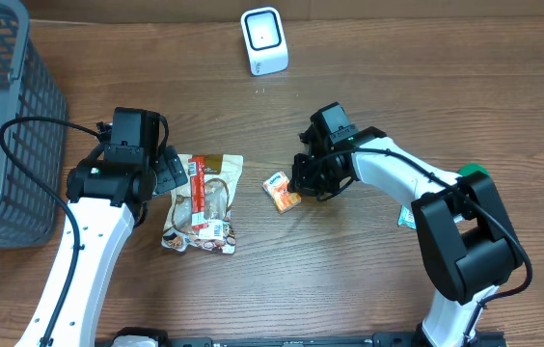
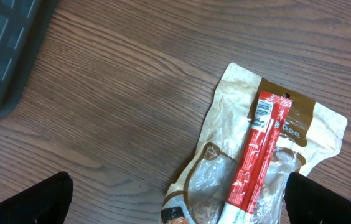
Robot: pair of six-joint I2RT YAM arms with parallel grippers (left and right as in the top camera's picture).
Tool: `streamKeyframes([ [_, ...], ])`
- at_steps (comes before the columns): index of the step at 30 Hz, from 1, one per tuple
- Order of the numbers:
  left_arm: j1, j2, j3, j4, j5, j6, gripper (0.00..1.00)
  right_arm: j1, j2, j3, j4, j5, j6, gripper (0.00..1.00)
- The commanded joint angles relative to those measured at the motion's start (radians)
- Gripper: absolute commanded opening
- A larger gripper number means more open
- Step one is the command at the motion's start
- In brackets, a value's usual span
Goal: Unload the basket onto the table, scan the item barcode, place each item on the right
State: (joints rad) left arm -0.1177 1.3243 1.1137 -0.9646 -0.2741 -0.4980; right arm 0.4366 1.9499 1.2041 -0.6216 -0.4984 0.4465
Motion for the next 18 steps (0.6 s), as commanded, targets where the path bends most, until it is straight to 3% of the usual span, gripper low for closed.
streamKeyframes([
  [1, 0.000, -0.004, 0.016, 0.000, -0.013, 0.004, 1.00, -0.008, -0.020, -0.007, 0.004, -0.020, 0.006, 0.04],
  [18, 0.000, -0.004, 0.016, 0.001, -0.013, 0.004, 0.99, -0.073, -0.007, -0.007, 0.016, -0.064, 0.018, 0.04],
])
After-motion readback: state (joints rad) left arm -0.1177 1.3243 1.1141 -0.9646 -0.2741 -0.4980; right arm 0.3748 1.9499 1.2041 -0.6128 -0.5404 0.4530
